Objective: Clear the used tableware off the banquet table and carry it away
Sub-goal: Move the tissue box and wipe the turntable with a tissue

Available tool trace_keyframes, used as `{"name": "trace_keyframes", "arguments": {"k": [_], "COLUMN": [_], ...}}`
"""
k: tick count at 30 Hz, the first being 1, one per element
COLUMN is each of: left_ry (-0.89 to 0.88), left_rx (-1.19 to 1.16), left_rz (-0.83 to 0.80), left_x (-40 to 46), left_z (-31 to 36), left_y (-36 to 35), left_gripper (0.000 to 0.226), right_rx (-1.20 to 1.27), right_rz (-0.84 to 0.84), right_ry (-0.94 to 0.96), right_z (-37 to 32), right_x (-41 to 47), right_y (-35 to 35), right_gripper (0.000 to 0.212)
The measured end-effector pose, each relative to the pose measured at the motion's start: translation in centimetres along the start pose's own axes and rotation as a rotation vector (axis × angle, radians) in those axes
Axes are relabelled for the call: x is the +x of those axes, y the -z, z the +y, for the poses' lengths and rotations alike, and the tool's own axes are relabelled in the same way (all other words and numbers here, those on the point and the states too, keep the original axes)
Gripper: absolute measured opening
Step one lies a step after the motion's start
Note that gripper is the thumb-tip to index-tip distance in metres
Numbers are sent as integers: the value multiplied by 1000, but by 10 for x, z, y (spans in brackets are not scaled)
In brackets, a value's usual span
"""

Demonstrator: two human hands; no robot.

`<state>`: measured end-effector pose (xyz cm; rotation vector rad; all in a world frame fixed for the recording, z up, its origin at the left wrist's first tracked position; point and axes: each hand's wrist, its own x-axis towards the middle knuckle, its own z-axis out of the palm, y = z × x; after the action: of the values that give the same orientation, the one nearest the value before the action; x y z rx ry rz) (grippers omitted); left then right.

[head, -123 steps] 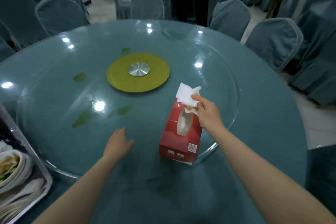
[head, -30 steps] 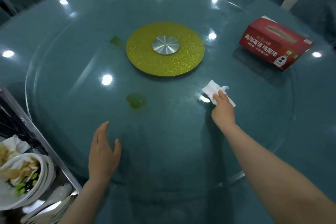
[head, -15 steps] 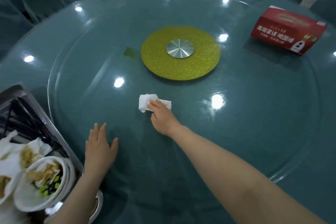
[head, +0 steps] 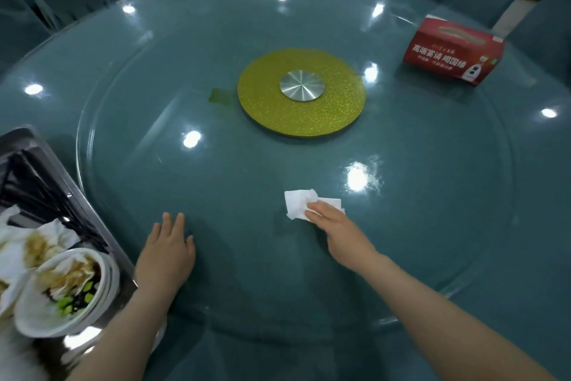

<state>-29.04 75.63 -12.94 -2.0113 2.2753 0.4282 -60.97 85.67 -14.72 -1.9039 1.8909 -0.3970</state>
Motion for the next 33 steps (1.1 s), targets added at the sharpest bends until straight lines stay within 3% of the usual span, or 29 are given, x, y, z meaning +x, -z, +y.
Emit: {"name": "trace_keyframes", "arguments": {"k": [5,8,13,18,22,25,33], "left_ry": [33,-12,-10,9,14,7,-28], "left_rx": [100,181,136,144,150,166,191], "left_rz": [6,-12,-24,-29,-29,-37,-67], "left_x": [-9,-19,-27,-27,-27,-27,-35], "left_z": [27,28,28,29,30,30,37], "left_y": [9,1,-6,-5,-6,-4,2], "left_gripper": [45,53,58,58,58,58,57], "right_rx": [104,153,241,188,220,283,336], "right_rz": [321,498,555,404,214,92,-158], "right_ry": [-387,-589,-715,-556,-243,-114,-112], "right_z": [25,51,64,34,-26,-60,-55], "right_x": [-17,-20,15,57,53,28,-16], "right_y": [13,33,54,40,3,-23,3], "right_gripper": [61,60,42,32,41,52,59]}}
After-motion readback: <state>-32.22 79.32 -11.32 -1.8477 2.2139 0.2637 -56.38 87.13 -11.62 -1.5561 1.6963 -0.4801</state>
